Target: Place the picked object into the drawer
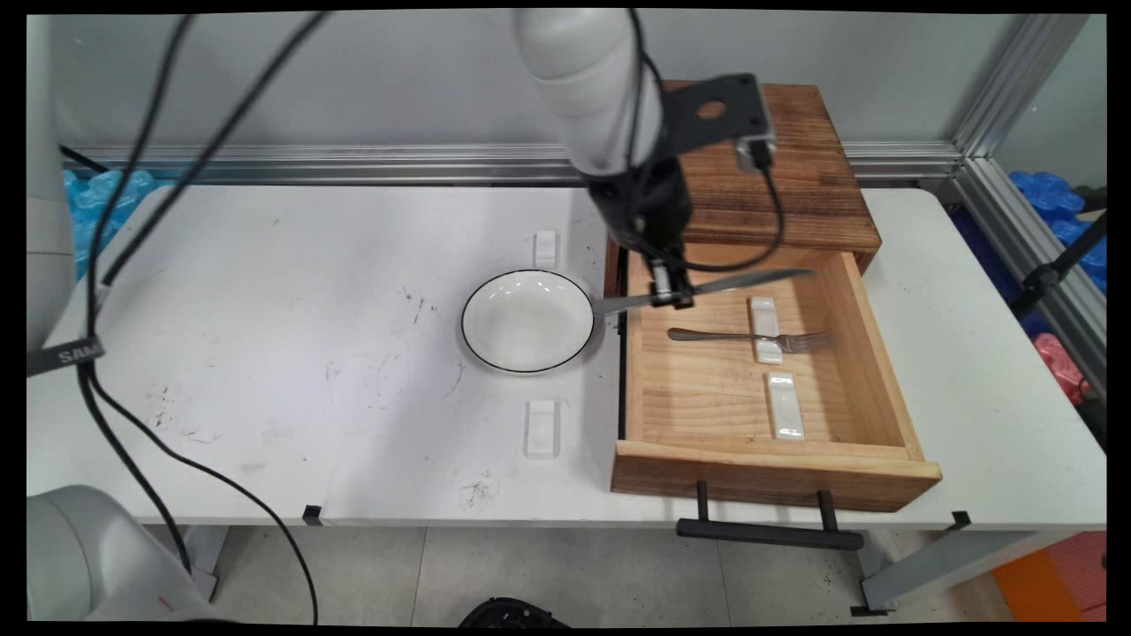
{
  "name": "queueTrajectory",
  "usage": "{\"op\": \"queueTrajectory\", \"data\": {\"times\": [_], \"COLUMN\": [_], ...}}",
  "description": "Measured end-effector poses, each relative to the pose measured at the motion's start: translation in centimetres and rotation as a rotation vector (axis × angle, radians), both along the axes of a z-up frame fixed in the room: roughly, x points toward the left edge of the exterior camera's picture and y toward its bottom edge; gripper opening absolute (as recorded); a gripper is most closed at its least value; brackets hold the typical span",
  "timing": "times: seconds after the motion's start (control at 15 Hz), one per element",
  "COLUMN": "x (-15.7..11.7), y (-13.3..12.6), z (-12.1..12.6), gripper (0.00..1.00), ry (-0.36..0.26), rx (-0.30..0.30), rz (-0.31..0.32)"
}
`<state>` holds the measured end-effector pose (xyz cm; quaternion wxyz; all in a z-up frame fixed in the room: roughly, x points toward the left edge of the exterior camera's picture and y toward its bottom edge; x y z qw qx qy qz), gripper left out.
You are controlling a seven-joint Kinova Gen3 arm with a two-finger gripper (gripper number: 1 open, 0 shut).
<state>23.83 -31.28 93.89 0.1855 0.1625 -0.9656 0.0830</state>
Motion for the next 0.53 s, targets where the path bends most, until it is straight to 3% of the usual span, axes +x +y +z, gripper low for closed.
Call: {"op": "queueTrajectory", "data": {"times": [0.53], "x": [-7.6], "y": [-2.4], "z": [-4.1], "gripper": [0.0], "ry": [0.002], "rx": [0.027], "rz": [0.006]}}
